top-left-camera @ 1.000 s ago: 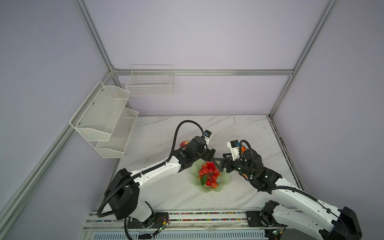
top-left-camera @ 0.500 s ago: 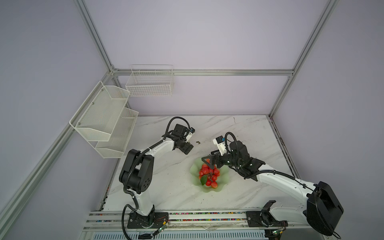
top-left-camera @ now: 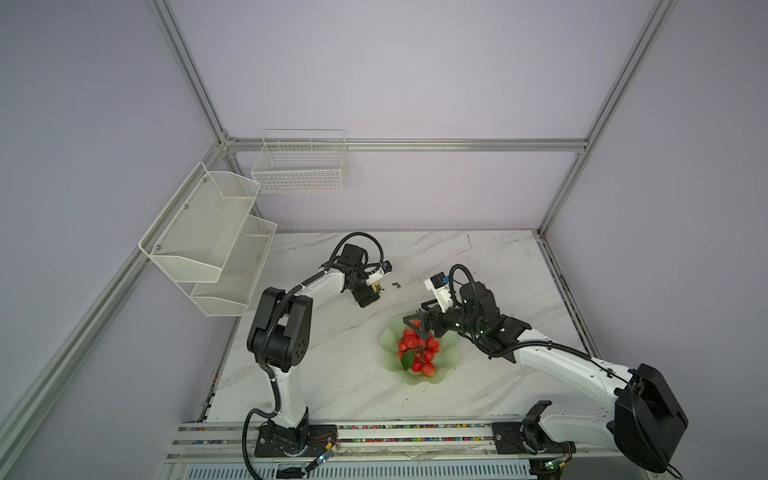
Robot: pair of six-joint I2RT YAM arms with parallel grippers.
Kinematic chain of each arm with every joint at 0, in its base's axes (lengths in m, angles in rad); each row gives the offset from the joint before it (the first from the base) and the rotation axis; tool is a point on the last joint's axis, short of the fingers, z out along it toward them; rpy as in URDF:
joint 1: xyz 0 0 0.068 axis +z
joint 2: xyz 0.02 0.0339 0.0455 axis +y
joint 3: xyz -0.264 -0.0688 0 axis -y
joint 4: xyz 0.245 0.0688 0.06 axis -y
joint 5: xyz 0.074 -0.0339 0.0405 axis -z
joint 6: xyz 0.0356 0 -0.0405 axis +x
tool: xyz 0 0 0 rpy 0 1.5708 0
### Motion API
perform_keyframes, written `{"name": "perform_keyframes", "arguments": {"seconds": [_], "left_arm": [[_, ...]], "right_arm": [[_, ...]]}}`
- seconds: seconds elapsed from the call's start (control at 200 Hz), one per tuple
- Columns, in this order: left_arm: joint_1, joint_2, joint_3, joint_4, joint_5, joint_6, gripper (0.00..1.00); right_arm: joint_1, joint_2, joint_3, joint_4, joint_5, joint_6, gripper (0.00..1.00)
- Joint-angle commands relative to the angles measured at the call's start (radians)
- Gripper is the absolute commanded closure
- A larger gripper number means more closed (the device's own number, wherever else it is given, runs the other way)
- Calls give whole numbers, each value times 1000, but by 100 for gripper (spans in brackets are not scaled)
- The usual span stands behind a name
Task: Place and organize the fake fruits in the fruit bowl
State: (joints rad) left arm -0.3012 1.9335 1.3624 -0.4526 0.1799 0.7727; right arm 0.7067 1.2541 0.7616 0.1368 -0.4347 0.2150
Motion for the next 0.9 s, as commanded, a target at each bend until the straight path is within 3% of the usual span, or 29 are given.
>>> {"name": "perform_keyframes", "arguments": {"seconds": [0.0, 0.29, 0.585, 0.735, 0.895], "left_arm": [[5, 34, 121, 11, 58, 92, 6], [17, 93, 145, -6, 93, 120, 15], [32, 82, 127, -6, 138, 80, 36], [45, 42, 99, -4, 178, -35, 47], [51, -63, 8, 84, 227, -292, 54]], "right_arm": [[0, 14, 16, -6, -11, -26, 3], [0, 38, 29, 0, -12, -30, 3], [0, 41, 35, -3, -14, -26, 3], [0, 15, 29, -10, -11, -14, 3], [-20, -85, -24, -21, 4, 34, 3]]}}
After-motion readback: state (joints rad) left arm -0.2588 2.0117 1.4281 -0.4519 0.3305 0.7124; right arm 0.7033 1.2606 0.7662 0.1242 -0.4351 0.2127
